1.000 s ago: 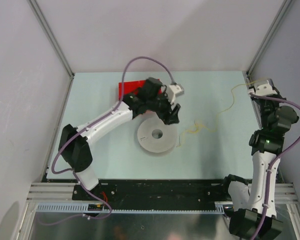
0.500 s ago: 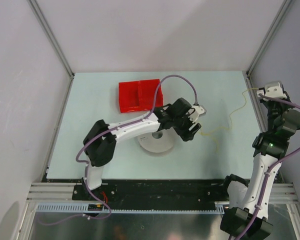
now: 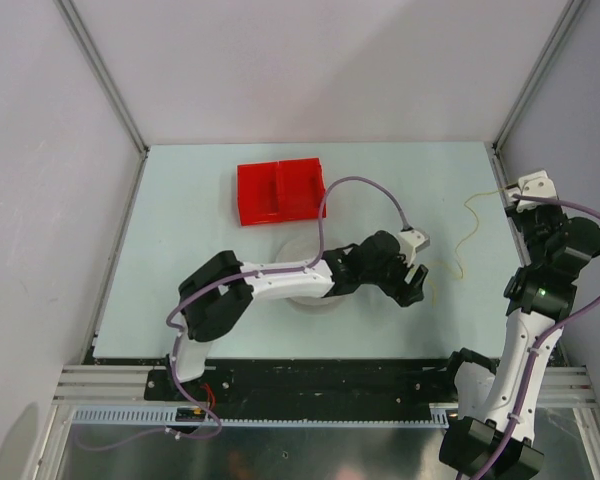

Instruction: Wrap the cables

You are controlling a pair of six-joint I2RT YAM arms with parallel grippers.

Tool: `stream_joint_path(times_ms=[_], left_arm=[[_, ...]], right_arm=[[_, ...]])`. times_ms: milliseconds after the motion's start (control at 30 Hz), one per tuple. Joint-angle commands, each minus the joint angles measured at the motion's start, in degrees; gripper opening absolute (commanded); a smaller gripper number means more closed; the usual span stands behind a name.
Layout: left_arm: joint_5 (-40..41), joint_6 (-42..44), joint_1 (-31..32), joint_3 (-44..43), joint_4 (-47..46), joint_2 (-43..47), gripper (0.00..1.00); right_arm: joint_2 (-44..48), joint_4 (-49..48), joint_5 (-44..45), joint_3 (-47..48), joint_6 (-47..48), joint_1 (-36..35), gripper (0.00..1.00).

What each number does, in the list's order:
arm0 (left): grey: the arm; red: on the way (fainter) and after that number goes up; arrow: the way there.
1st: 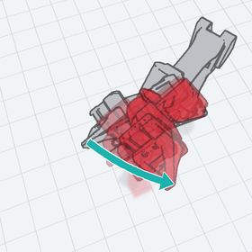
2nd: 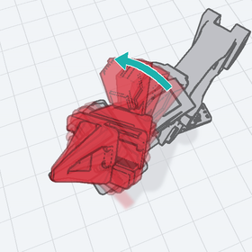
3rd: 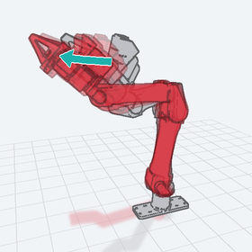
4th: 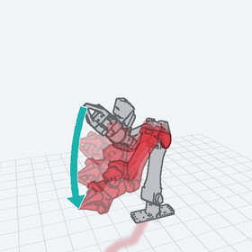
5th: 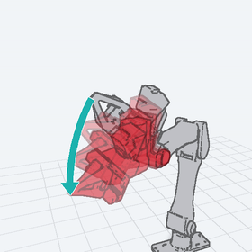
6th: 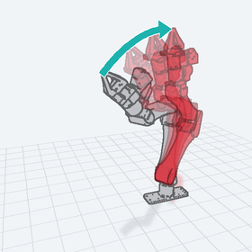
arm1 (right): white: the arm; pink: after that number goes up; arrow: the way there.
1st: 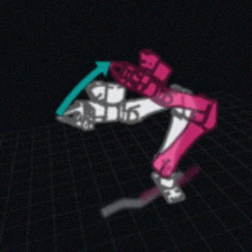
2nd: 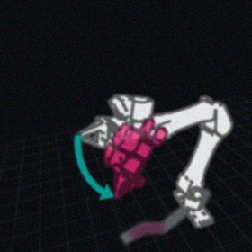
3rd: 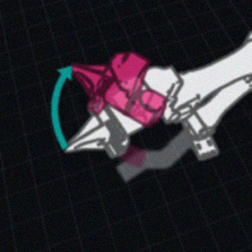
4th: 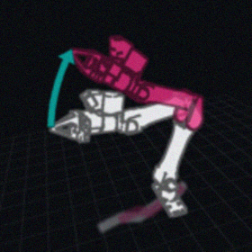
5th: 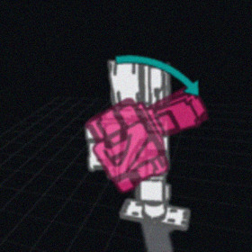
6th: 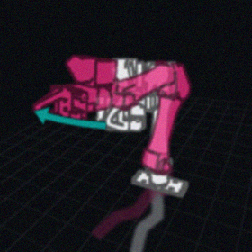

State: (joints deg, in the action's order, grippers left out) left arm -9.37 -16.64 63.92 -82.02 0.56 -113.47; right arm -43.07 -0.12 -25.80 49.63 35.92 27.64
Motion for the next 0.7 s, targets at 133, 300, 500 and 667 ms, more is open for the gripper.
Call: stream_joint_path(times_ms=[133,300,500,667], left_arm=[[6.52,-15.80,2.64,-0.69,-13.13,-5.53,0.80],[11.80,-19.85,3.98,-5.31,-13.39,-11.11,0.78],[17.23,-23.76,4.48,-10.68,-12.59,-17.14,0.75],[16.40,-28.05,4.46,-15.53,-12.53,-22.20,0.74]], right_arm=[[1.65,5.47,-8.06,2.62,-2.93,0.22,0.00],[2.57,6.54,-8.51,2.67,-2.37,0.22,0.00],[3.05,6.83,-7.95,2.71,-1.79,0.22,0.00],[3.48,8.77,-7.97,2.84,-0.60,0.22,0.00]])
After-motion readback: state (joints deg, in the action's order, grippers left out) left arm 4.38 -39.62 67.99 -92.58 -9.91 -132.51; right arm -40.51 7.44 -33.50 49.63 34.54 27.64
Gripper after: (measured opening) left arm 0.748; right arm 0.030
